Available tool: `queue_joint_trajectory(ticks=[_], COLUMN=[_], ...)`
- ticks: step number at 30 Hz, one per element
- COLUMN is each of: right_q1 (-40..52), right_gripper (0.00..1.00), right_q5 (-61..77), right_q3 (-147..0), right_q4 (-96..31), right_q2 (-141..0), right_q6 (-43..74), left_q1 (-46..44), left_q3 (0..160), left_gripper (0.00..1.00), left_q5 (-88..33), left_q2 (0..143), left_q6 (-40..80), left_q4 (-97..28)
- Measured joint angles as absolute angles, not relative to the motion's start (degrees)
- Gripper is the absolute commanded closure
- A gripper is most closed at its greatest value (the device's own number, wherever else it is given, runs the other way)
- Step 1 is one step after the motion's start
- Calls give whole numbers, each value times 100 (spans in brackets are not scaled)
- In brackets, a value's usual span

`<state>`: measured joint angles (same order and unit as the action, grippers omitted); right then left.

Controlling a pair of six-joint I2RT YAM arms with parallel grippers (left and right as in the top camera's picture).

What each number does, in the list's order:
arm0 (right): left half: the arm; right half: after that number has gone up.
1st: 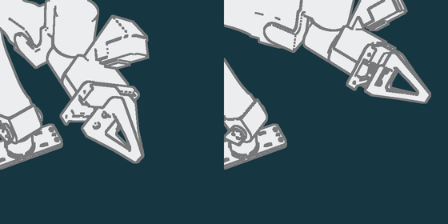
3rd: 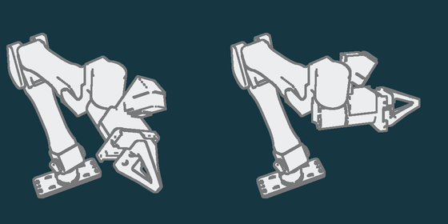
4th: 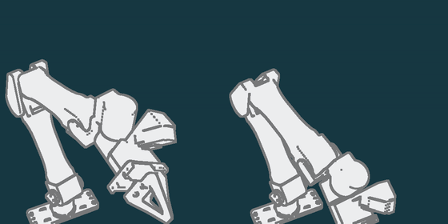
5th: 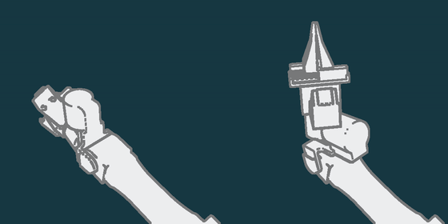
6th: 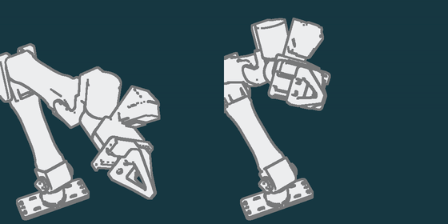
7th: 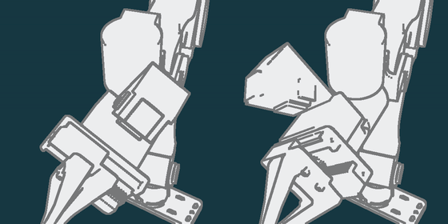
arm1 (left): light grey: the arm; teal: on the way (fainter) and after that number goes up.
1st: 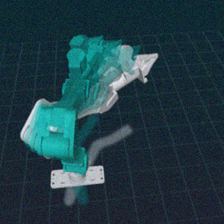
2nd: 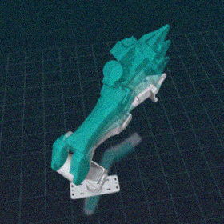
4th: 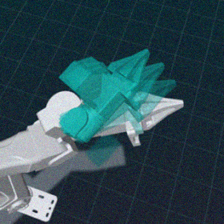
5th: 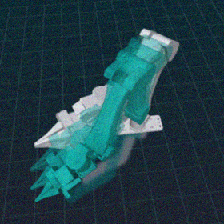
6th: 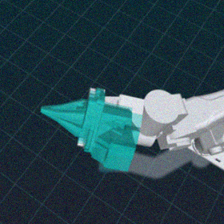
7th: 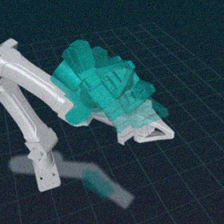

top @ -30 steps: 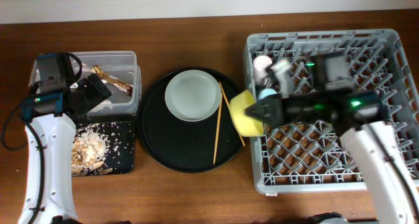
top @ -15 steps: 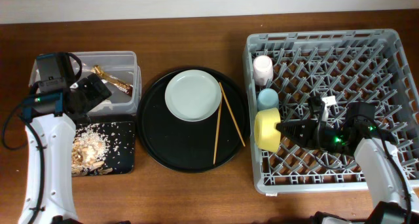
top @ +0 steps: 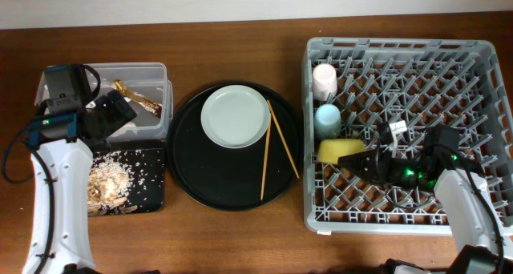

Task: Sort waste into correct bins and load items into the dishwasher rack
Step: 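Carry the yellow bowl into the rack and set it down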

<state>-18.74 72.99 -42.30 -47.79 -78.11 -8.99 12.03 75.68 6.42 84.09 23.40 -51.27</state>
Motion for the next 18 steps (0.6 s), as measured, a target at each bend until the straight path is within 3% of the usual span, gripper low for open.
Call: queue_joint_trajectory(ticks=[7,11,14,18], right_q1=[-1872,-1872,-1872,-1796], right_gripper=[83,80,80,80], right_q5=[6549,5520,4550,3638], right_q3=[-4464,-5603,-6410,-6453], right_q4=[-5708,-6479,-6302,-5999], right_q2=[-7800,-7437,-7140,-7356], right_q6=[-1072,-1105,-864,-615], left_q1=[1203,1203,1203,1203], left_q3=[7568,7568,7568,7568], left_gripper=[1,1,1,1], left_q5=[644,644,642,644], left_q2=[8409,8409,8409,8409], left_q6=[2340,2340,2340,2340], left_q4=[-5127,-5129,-5127,-5127])
